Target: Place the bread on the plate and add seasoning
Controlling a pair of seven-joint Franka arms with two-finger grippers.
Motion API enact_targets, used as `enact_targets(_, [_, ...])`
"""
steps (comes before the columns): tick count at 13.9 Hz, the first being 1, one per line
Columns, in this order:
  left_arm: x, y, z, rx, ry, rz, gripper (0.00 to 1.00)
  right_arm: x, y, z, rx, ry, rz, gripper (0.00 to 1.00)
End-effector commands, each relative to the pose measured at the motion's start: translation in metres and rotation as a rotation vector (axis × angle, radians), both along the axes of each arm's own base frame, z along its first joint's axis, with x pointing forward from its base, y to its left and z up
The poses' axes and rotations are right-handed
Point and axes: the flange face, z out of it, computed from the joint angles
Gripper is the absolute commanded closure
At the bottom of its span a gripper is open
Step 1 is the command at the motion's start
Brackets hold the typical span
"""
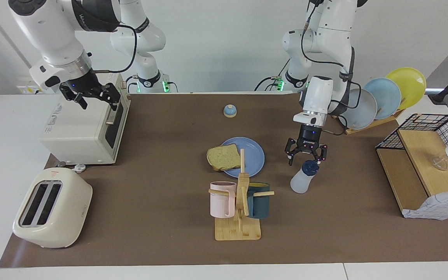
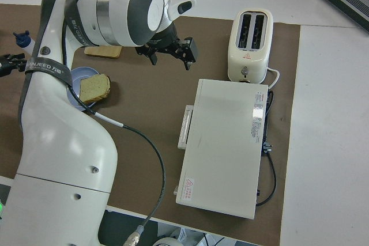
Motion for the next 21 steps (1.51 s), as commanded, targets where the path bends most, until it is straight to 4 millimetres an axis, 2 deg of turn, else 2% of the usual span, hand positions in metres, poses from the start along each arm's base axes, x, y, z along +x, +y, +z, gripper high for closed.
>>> enact_targets(1, [-0.025,-0.014,0.022,-0.035,-0.011,-0.001,0.00,-0.004,-0.002,0.001,0.022,-0.010,0.021,0.00])
enact_targets(4, [-0.030,-0.025,0.053,-0.018,0.036,0.022,0.00,-0.004,-0.002,0.001,0.022,-0.010,0.021,0.00])
enact_targets(6, [-0.035,-0.040,0.076,-0.015,0.056,0.025,0.00,-0.004,-0.002,0.001,0.022,-0.010,0.021,0.00])
enact_targets(8, [-0.036,-0.064,0.110,-0.017,0.094,0.041,0.00,-0.004,-0.002,0.001,0.022,-0.010,0.021,0.00])
enact_targets(12, [-0.027,-0.090,0.155,0.011,0.163,0.067,0.00,-0.004,-0.002,0.001,0.022,-0.010,0.021,0.00])
enact_targets(14, [-0.015,-0.099,0.195,0.061,0.241,0.097,0.00,-0.004,-0.002,0.001,0.022,-0.008,0.021,0.00])
enact_targets(16, [-0.004,-0.095,0.232,0.036,0.339,0.146,0.00,-0.004,-0.002,0.001,0.022,-0.008,0.021,0.00])
enact_targets(19, [0.001,-0.086,0.269,0.052,0.392,0.177,0.00,-0.004,-0.002,0.001,0.022,-0.008,0.021,0.00])
enact_targets(21, [0.007,-0.067,0.287,0.066,0.422,0.210,0.00,-0.004,-0.002,0.001,0.022,-0.008,0.021,0.00])
